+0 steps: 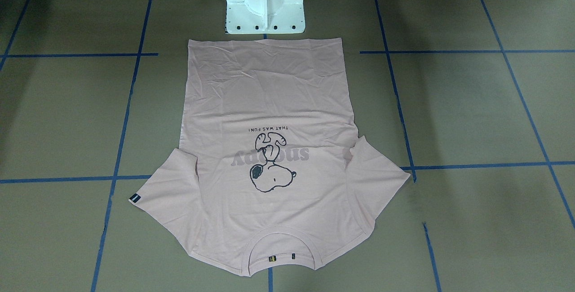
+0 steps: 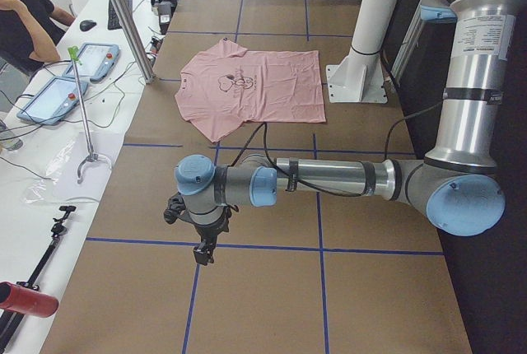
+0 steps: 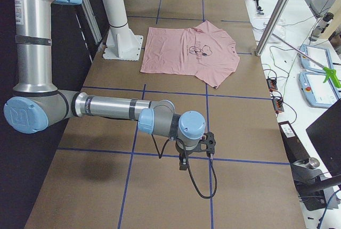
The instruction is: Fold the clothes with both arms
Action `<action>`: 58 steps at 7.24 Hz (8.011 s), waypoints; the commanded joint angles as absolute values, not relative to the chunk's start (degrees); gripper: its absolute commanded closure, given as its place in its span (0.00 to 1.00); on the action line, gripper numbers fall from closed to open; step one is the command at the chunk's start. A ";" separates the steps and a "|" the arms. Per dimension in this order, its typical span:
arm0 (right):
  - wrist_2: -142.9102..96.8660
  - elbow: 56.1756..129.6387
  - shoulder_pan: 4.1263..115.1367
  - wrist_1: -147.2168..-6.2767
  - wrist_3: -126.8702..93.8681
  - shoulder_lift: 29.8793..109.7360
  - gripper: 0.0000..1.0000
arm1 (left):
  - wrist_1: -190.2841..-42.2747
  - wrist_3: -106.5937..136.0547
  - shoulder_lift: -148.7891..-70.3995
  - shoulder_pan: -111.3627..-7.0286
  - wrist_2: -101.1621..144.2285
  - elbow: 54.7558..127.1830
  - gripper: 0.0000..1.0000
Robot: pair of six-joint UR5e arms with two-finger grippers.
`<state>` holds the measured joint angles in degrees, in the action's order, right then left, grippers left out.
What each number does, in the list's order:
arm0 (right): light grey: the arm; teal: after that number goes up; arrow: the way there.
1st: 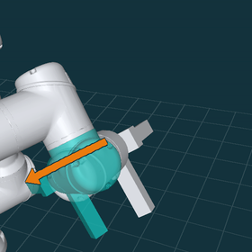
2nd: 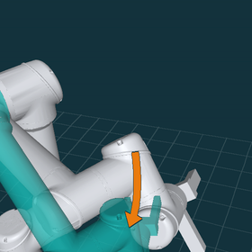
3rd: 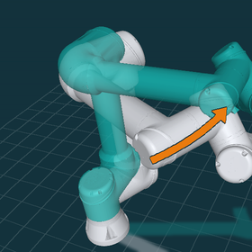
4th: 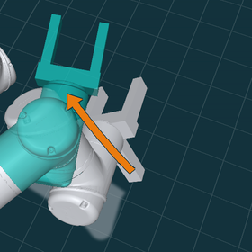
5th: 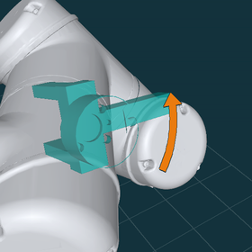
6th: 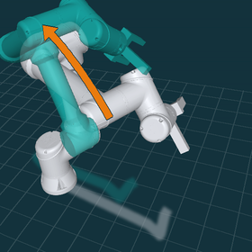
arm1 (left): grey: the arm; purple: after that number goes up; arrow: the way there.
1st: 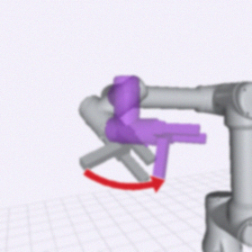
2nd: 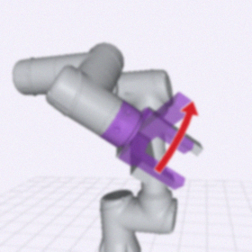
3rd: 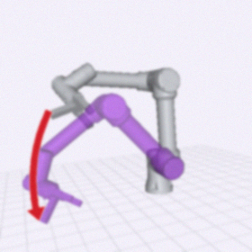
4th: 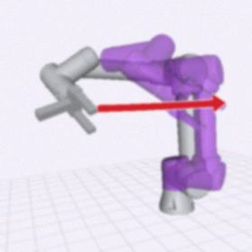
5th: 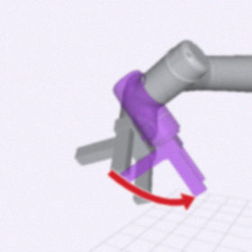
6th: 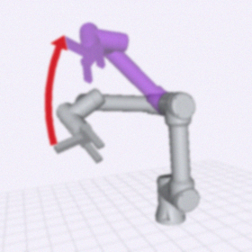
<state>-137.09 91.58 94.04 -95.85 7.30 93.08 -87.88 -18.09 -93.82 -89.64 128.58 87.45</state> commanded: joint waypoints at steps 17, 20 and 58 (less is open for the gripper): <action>-120.33 68.73 51.16 -54.58 -46.58 58.53 0.04 | -113.56 11.51 -105.64 -78.22 134.30 87.27 0.00; -117.42 67.68 50.54 -54.93 -46.23 58.36 0.11 | -113.47 11.43 -105.29 -78.31 134.47 87.71 0.00; -121.11 95.54 47.99 -84.46 -63.02 57.92 0.00 | -125.77 70.49 -113.99 -43.15 98.00 79.72 0.33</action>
<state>-121.12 95.61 48.02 -84.46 -63.02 57.91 -125.80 70.52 -113.96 -43.23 98.00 79.76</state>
